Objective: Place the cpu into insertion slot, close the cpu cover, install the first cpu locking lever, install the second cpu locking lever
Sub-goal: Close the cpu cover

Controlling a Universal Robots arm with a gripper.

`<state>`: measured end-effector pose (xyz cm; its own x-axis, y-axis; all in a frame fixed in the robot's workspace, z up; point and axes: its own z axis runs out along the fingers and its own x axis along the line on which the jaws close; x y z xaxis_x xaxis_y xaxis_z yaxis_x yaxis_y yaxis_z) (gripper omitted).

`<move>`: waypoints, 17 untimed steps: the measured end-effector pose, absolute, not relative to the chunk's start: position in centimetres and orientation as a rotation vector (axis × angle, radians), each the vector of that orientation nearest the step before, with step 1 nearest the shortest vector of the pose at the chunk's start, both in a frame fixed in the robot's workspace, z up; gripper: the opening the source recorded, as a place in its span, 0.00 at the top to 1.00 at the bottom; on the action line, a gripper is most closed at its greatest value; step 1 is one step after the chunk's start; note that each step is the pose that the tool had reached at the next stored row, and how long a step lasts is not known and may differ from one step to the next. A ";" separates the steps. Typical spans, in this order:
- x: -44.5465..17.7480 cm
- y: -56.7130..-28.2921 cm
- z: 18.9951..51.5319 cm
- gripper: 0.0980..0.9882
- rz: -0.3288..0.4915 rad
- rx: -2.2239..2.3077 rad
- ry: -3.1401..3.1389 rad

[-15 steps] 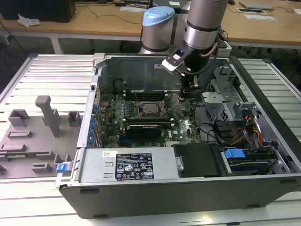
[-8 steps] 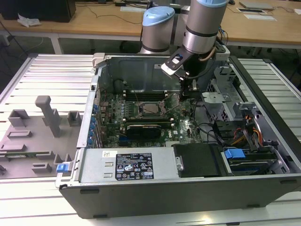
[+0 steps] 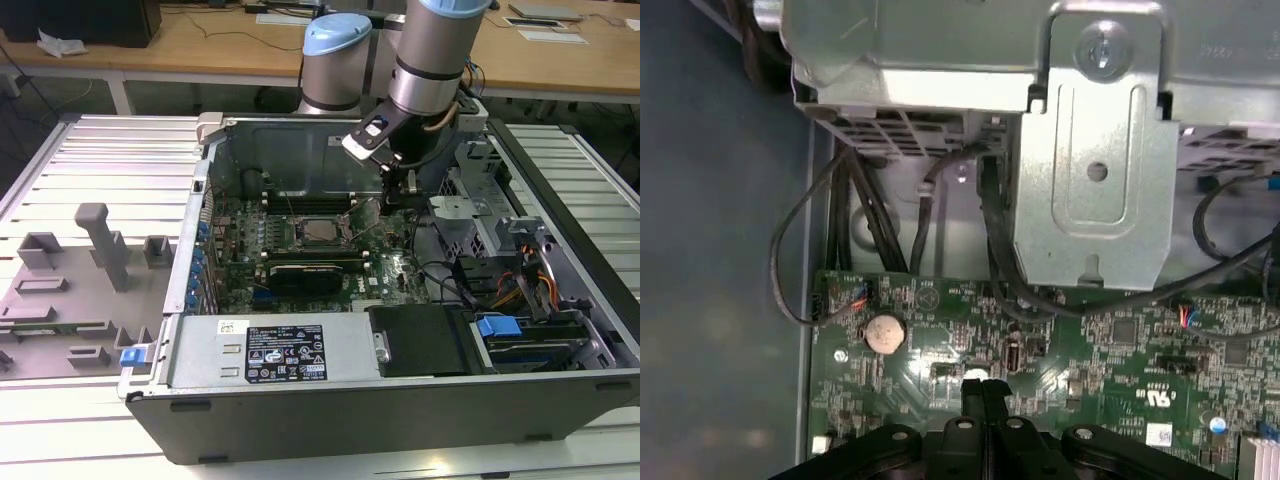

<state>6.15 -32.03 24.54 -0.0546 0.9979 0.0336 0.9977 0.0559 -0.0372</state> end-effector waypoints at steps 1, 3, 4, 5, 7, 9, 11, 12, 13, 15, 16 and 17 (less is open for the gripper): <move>6.2 -32.0 24.5 0.99 0.028 -2.114 -2.234; 6.3 -32.0 24.5 0.99 0.065 -2.097 -2.215; 6.3 -32.0 24.5 0.99 0.084 -2.088 -2.204; 6.4 -32.0 24.5 0.99 0.108 -2.076 -2.191; 6.4 -32.0 24.5 0.99 0.109 -2.075 -2.190; 6.3 -32.0 24.5 0.99 0.109 -2.076 -2.190; 5.9 -32.0 24.5 0.99 0.106 -2.077 -2.192; 5.5 -32.0 24.5 0.99 0.103 -2.078 -2.194; 5.2 -32.0 24.5 0.99 0.101 -2.080 -2.195; 4.5 -32.0 24.5 0.99 0.095 -2.083 -2.198; 4.0 -32.0 24.5 0.99 0.091 -2.084 -2.200; 3.7 -32.0 24.5 0.99 0.089 -2.086 -2.202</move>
